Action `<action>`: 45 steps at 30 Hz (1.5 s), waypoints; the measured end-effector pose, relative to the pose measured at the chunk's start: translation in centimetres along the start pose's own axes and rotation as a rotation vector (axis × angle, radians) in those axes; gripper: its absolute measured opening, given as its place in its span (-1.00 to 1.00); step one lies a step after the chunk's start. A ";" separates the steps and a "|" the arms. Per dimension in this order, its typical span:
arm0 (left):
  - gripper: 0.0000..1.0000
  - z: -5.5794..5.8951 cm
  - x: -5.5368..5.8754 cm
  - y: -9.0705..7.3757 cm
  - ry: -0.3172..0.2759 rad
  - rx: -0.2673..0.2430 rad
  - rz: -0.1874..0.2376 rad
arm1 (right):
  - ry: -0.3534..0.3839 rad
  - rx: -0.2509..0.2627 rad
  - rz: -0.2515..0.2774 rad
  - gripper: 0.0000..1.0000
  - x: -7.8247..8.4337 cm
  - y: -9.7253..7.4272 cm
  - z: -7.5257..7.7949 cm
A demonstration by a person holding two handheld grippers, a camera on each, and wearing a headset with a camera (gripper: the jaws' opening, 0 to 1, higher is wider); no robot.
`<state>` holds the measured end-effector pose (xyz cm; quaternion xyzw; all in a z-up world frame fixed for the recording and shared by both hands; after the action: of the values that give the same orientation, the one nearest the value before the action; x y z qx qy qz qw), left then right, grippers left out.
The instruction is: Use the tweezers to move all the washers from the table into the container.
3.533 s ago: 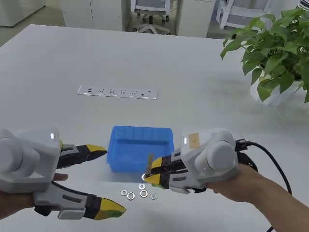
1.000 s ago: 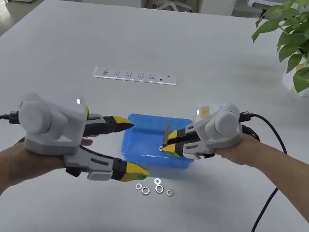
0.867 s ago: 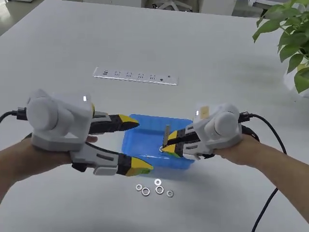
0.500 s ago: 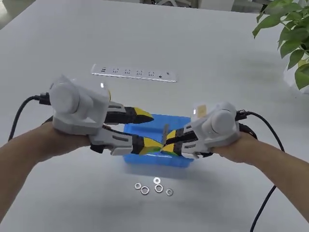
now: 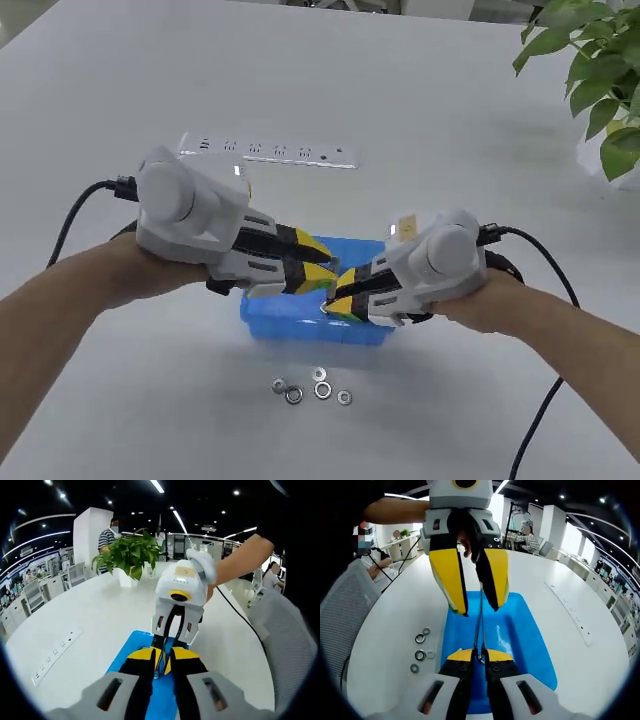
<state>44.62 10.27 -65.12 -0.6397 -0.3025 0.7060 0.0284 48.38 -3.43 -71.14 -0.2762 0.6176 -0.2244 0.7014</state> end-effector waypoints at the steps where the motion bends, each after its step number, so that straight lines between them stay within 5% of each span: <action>1: -0.71 0.0 -0.1 0.1 0.008 0.005 0.000 | 0.000 0.000 -0.001 -0.82 0.0 0.0 0.0; 19: -0.89 0.0 -0.5 0.6 0.096 0.016 -0.008 | -0.021 0.005 -0.023 -0.79 -0.1 -0.1 0.1; 45: -0.89 0.9 -1.5 -1.2 0.075 0.000 -0.005 | -0.015 0.100 0.020 -0.62 -2.0 -3.3 -0.7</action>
<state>43.63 10.19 -63.21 -0.6650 -0.3027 0.6815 0.0414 47.47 -4.63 -67.54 -0.2365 0.6032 -0.2459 0.7209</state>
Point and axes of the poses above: the centre of the closed fingertips' face, and the gripper's own axes: y roughly forward along the fingers, z roughly to its right, x roughly out of its underside, the point moved 10 cm from there along -y, roughly backward along the fingers, and after that the axes turned 1 degree about -z, right-handed, at the moved point
